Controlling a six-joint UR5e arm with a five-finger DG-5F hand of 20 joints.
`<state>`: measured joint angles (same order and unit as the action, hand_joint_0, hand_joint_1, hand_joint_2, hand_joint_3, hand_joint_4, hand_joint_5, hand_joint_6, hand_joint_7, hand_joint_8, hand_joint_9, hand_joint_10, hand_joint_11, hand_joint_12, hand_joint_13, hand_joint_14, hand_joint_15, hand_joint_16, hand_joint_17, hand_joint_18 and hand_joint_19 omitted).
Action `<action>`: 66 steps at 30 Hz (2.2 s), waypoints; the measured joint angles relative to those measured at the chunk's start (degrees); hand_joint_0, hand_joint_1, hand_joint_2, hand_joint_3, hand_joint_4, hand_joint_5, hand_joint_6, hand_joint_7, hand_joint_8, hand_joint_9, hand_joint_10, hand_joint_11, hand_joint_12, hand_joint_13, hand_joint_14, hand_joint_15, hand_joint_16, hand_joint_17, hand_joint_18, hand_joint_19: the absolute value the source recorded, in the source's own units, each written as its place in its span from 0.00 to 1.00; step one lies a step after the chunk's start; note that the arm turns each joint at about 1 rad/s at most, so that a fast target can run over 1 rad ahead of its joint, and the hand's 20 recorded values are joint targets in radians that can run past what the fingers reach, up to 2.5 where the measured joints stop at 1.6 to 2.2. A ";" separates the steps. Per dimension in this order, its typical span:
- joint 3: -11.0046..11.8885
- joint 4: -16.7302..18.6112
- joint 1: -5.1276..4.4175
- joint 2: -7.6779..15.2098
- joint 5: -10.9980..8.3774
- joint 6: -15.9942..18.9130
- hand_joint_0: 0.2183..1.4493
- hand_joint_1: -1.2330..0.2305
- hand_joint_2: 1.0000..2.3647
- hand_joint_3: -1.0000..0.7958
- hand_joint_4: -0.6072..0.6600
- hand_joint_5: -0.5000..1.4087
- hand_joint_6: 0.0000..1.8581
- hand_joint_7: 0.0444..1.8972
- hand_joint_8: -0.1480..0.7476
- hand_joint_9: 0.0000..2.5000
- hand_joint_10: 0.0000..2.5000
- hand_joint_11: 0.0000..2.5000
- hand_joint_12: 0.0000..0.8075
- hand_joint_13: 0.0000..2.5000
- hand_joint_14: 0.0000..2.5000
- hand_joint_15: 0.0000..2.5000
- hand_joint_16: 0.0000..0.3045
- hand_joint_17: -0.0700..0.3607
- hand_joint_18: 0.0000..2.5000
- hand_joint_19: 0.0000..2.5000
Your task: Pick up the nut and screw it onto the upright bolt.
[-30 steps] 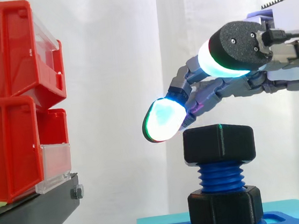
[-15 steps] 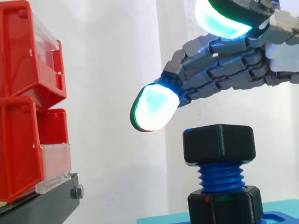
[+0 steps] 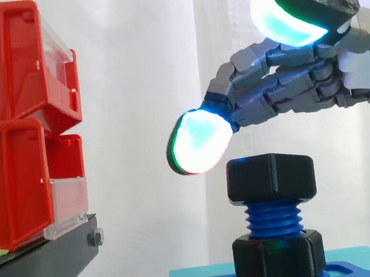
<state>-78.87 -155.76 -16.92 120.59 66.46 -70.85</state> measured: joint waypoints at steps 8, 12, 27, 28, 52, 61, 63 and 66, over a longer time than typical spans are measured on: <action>-0.05 -0.97 0.67 -0.01 1.04 0.01 0.19 0.76 0.00 0.28 0.65 0.22 0.27 0.57 0.44 0.11 0.00 0.00 0.43 0.00 0.00 0.00 0.16 0.41 0.00 0.00; -0.05 -1.27 0.74 -0.01 1.07 0.00 0.19 0.76 0.00 0.28 0.65 0.22 0.27 0.60 0.46 0.12 0.00 0.00 0.43 0.00 0.00 0.00 0.15 0.41 0.00 0.00; -0.06 -2.43 2.47 -0.02 1.36 -0.16 0.22 0.72 0.00 0.28 0.63 0.24 0.27 0.74 0.50 0.21 0.00 0.00 0.41 0.07 0.00 0.00 0.14 0.38 0.00 0.00; -0.06 -2.52 2.66 -0.03 1.43 -0.16 0.22 0.72 0.00 0.28 0.63 0.25 0.27 0.76 0.50 0.22 0.00 0.00 0.41 0.07 0.00 0.00 0.13 0.38 0.00 0.00; 0.11 -3.59 5.07 -0.09 3.16 -0.17 0.21 0.70 0.00 0.28 0.64 0.17 0.27 0.40 0.46 0.20 0.00 0.00 0.42 0.09 0.00 0.00 0.14 0.38 0.00 0.00; 2.66 -3.95 5.83 -0.09 5.69 -0.25 0.19 0.73 0.00 0.28 0.59 0.14 0.27 0.31 0.41 0.07 0.00 0.00 0.43 0.00 0.00 0.00 0.16 0.42 0.00 0.00; 2.93 -3.90 5.94 -0.08 5.97 -0.55 0.19 0.74 0.00 0.28 0.58 0.14 0.27 0.30 0.41 0.05 0.00 0.00 0.44 0.00 0.00 0.00 0.16 0.42 0.00 0.00; 3.06 -3.77 5.84 -0.05 6.07 -1.22 0.19 0.75 0.00 0.28 0.56 0.14 0.27 0.29 0.39 0.04 0.00 0.00 0.44 0.00 0.00 0.00 0.17 0.43 0.00 0.00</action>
<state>-75.81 -159.53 -11.08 120.54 72.53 -72.07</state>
